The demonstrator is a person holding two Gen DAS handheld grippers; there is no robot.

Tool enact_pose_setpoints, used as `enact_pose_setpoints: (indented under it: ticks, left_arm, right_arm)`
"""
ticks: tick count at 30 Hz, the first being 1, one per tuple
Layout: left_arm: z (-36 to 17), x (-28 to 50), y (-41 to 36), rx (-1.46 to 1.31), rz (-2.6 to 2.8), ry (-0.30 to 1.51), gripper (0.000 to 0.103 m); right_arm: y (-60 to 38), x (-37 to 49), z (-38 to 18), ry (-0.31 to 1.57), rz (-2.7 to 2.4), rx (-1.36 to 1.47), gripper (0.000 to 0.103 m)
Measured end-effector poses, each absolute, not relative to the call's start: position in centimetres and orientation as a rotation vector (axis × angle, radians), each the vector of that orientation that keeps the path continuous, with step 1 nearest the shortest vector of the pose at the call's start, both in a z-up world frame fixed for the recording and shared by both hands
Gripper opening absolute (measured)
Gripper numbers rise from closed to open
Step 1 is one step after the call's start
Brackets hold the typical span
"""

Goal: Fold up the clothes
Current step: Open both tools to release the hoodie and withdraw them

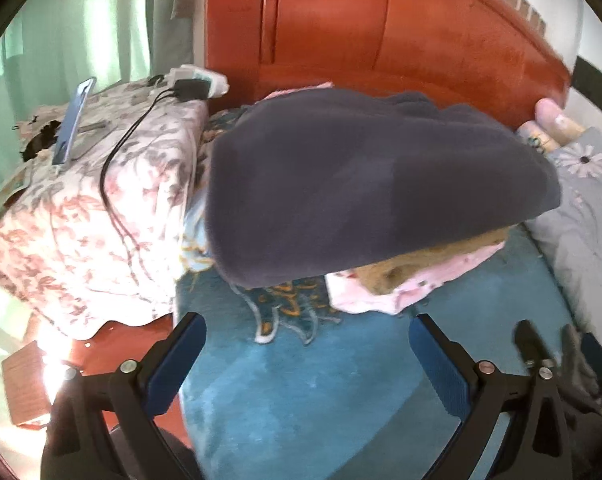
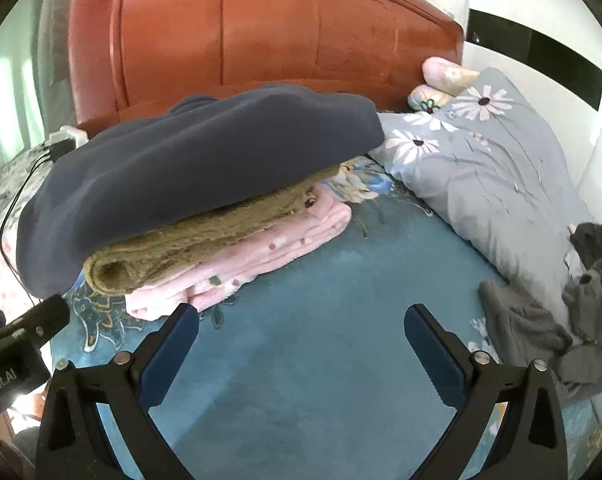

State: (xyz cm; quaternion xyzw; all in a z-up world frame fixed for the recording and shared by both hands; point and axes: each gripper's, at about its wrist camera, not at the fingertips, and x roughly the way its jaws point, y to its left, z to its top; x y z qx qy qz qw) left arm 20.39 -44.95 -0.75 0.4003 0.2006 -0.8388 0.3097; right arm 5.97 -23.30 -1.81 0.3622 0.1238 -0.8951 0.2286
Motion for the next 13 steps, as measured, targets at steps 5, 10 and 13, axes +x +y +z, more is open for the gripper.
enact_pose_setpoints:
  ticks: [5, 10, 13]
  left_arm:
    - [-1.4, 19.9, -44.6, 1.115, -2.191, 0.485, 0.103]
    - [-1.8, 19.8, -44.5, 1.139, -2.185, 0.478, 0.103]
    - [-1.9, 19.9, -44.5, 1.133, -2.190, 0.487, 0.103]
  right_arm:
    - [-22.7, 5.6, -1.9, 0.309, -2.484, 1.023, 0.103]
    - [-22.7, 5.6, -2.0, 0.312, -2.481, 1.027, 0.103]
    - [-22.9, 5.6, -2.0, 0.324, -2.478, 1.022, 0.103]
